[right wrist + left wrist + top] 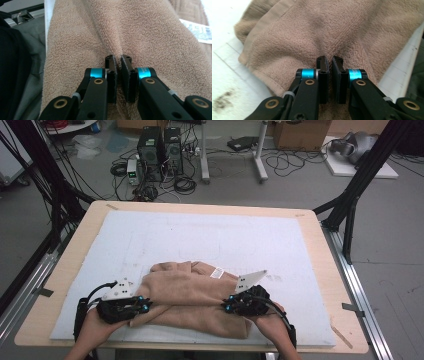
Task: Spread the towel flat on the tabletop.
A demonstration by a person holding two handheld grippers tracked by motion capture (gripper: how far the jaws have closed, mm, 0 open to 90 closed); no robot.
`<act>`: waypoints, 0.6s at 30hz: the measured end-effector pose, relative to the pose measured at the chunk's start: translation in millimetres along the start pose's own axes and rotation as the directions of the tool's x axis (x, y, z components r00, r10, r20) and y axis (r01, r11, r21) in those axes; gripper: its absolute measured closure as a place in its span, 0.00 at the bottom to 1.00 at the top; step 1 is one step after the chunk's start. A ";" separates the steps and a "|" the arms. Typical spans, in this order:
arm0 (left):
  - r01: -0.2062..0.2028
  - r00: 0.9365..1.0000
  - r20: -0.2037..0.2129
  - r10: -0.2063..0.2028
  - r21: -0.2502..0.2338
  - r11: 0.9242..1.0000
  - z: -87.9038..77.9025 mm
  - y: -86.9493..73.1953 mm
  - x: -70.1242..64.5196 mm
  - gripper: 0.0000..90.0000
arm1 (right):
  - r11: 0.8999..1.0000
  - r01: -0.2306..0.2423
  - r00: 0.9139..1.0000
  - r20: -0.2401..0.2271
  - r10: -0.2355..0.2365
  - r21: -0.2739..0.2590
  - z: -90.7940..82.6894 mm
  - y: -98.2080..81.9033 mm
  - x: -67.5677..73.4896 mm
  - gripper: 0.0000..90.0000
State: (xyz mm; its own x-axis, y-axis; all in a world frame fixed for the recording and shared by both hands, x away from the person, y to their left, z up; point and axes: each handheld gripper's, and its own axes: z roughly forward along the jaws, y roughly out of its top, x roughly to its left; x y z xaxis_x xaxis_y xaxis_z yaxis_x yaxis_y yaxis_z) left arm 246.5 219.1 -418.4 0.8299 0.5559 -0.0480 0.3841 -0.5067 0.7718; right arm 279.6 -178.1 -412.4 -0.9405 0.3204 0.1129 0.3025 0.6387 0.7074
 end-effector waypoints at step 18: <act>-0.008 1.000 -0.030 0.006 -0.080 0.997 -16.7 41.8 21.1 0.70 | 0.986 -0.004 0.997 0.076 0.016 -0.165 -45.2 27.6 -22.8 0.75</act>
State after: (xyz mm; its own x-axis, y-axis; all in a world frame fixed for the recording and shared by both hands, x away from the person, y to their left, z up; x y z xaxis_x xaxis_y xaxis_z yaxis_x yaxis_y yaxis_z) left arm 273.3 220.6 -376.6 0.8195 0.5726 -0.0247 0.3440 -0.4569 0.8203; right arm 302.4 -199.4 -363.8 -0.9211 0.3827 0.0714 0.2763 0.5133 0.8125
